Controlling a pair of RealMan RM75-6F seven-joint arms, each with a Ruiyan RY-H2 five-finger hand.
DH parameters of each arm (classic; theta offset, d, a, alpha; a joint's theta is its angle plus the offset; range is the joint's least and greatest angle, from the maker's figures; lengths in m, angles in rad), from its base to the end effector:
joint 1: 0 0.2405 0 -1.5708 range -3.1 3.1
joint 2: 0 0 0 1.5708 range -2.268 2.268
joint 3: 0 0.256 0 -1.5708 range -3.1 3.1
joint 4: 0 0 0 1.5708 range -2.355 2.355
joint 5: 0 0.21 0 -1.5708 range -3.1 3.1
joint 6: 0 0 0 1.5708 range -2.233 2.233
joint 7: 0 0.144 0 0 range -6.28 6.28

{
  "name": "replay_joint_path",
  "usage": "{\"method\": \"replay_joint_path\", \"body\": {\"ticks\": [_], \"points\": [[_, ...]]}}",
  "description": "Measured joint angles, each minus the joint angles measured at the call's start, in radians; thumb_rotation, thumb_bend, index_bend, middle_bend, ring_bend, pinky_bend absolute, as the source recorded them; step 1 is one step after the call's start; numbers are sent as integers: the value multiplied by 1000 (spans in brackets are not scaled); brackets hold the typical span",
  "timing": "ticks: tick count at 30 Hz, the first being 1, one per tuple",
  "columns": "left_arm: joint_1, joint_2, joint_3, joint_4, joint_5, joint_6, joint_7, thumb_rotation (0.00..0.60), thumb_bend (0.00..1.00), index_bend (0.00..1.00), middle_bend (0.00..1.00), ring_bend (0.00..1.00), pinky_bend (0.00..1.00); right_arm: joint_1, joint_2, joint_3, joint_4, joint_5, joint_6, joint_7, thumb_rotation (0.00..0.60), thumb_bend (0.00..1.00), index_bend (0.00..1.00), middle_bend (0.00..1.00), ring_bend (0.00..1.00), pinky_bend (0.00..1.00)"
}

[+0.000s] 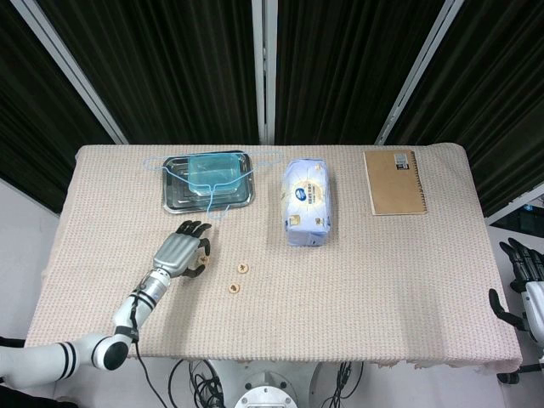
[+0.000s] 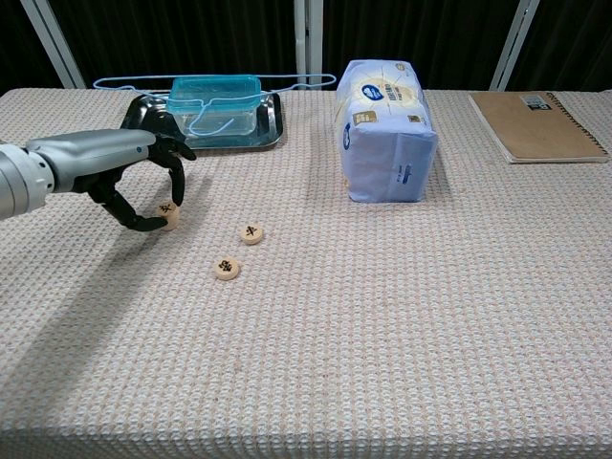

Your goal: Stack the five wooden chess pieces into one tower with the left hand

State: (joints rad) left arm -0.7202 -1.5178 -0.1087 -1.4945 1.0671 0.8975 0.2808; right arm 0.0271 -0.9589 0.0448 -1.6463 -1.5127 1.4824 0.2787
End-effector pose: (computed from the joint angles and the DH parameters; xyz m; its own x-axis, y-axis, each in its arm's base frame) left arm -0.1755 0.3269 -0.0238 0.4187 0.3949 0.8178 0.8952 -0.3309 -0.2986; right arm -0.3224 -0.1618 0.2058 0.2510 -0.0201 0.9678 -0.9671 0.0383 0.2516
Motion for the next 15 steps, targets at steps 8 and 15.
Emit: {"method": "replay_joint_path", "body": {"ticks": [8,15], "points": [[1,0,-1,5,-1,0,-2,600,311,447,73,0,0,0,0,-1,-2,1,-2,-2,600,406,0,0,0,0],[0,-1,2,10,3,-8,-9,600,311,430,73,0,0,1,0,0,-3,3,-5,-4,600,406,0,0,0,0]]}}
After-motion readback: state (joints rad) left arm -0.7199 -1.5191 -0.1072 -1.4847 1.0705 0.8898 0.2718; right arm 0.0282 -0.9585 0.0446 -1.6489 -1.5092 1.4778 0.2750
